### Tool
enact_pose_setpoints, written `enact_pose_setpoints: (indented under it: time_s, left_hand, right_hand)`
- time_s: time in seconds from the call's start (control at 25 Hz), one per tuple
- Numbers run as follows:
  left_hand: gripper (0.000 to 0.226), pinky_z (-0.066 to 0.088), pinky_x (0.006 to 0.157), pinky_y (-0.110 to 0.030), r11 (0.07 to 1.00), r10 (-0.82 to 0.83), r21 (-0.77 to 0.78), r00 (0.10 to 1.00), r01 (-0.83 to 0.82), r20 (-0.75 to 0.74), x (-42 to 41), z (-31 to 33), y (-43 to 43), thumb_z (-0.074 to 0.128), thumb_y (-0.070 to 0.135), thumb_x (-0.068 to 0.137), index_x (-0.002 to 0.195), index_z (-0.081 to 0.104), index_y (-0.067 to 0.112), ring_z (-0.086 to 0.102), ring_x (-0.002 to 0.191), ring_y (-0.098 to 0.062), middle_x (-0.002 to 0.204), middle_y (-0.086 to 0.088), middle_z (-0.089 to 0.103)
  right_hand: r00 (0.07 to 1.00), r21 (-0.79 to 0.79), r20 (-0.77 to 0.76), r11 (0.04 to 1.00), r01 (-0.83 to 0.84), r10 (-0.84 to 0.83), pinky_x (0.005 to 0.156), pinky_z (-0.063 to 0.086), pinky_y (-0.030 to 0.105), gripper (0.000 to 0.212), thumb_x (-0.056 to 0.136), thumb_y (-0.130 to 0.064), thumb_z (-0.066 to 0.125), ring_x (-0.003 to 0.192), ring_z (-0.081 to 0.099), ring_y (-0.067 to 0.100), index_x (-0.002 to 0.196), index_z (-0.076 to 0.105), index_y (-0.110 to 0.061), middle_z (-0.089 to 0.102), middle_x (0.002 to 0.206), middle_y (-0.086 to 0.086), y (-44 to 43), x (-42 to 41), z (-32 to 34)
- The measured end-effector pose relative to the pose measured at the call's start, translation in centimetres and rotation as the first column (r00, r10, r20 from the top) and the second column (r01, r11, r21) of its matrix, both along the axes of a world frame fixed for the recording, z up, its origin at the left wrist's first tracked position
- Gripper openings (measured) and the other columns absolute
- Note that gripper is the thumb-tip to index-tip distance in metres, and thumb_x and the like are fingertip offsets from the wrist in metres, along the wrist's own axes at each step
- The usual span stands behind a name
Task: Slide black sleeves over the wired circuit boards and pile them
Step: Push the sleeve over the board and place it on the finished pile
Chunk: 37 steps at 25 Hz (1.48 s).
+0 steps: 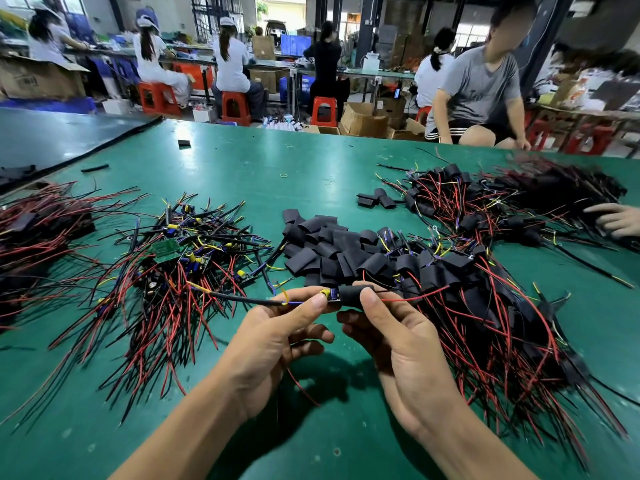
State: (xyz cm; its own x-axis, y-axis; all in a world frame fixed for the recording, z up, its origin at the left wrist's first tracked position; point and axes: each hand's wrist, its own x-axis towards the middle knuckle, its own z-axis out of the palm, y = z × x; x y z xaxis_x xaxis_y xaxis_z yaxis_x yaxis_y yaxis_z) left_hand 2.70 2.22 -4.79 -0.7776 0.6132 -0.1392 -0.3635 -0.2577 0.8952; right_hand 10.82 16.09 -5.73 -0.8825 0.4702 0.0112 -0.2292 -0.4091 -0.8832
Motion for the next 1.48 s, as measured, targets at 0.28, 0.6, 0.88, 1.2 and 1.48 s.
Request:
enact_pose_setpoints:
  time_s: [0.28, 0.6, 0.88, 1.2, 1.48]
  left_hand:
    - [0.031, 0.052, 0.053, -0.021, 0.995, 0.09, -0.032, 0.987, -0.095, -0.131, 0.5, 0.2, 0.1, 0.079, 0.027, 0.065, 0.092, 0.074, 0.012, 0.065, 0.059, -0.018, 0.082, -0.011, 0.073]
    - [0.041, 0.054, 0.055, -0.021, 0.999, -0.025, 0.047, 0.999, 0.023, 0.033, 0.3, 0.4, 0.1, 0.078, 0.03, 0.064, 0.104, 0.077, 0.017, 0.068, 0.062, -0.015, 0.097, -0.007, 0.075]
    - [0.041, 0.052, 0.058, -0.02, 0.999, -0.008, 0.036, 1.0, 0.008, 0.01, -0.1, 0.1, -0.1, 0.082, 0.028, 0.063, 0.103, 0.078, 0.021, 0.065, 0.058, -0.013, 0.097, -0.005, 0.076]
    - [0.021, 0.05, 0.057, -0.02, 1.0, -0.012, -0.001, 0.998, 0.012, -0.062, -0.3, -0.1, -0.2, 0.084, 0.029, 0.062, 0.081, 0.078, 0.025, 0.058, 0.054, -0.009, 0.073, 0.002, 0.065]
    - [0.04, 0.039, 0.046, -0.016, 0.973, -0.214, 0.098, 0.977, 0.211, 0.017, -1.0, 0.4, -1.4, 0.098, 0.034, 0.046, 0.075, 0.074, 0.022, 0.045, 0.047, -0.008, 0.099, -0.01, 0.069]
  right_hand:
    - [1.0, 0.066, 0.022, 0.998, 0.013, -0.014, 0.098, 0.051, 0.056, 0.038, 0.069, -0.036, 0.087, 0.086, 0.072, 0.028, 0.1, 0.077, -0.017, 0.075, 0.102, 0.019, -0.2, -0.1, -0.2]
    - [1.0, 0.048, 0.028, 0.999, -0.015, 0.014, 0.101, 0.047, 0.063, 0.037, 0.074, -0.034, 0.079, 0.099, 0.067, 0.041, 0.108, 0.075, -0.02, 0.072, 0.11, 0.023, -0.3, 0.2, 0.3]
    - [0.994, 0.051, 0.055, 0.994, -0.097, 0.094, 0.092, 0.056, 0.051, 0.038, 0.086, -0.047, 0.058, 0.096, 0.073, 0.034, 0.116, 0.073, -0.03, 0.074, 0.109, 0.019, -0.9, 0.1, 0.6]
    - [0.972, 0.09, 0.131, 0.974, -0.207, 0.195, 0.083, 0.057, 0.04, 0.042, 0.085, -0.05, 0.057, 0.093, 0.069, 0.026, 0.118, 0.073, -0.03, 0.074, 0.112, 0.015, -0.7, 0.1, 0.5]
    - [0.947, -0.03, 0.123, 0.955, -0.294, 0.296, 0.06, 0.053, 0.024, 0.038, 0.075, -0.041, 0.071, 0.064, 0.06, 0.012, 0.1, 0.079, -0.014, 0.068, 0.083, 0.003, -1.3, 0.3, 0.3]
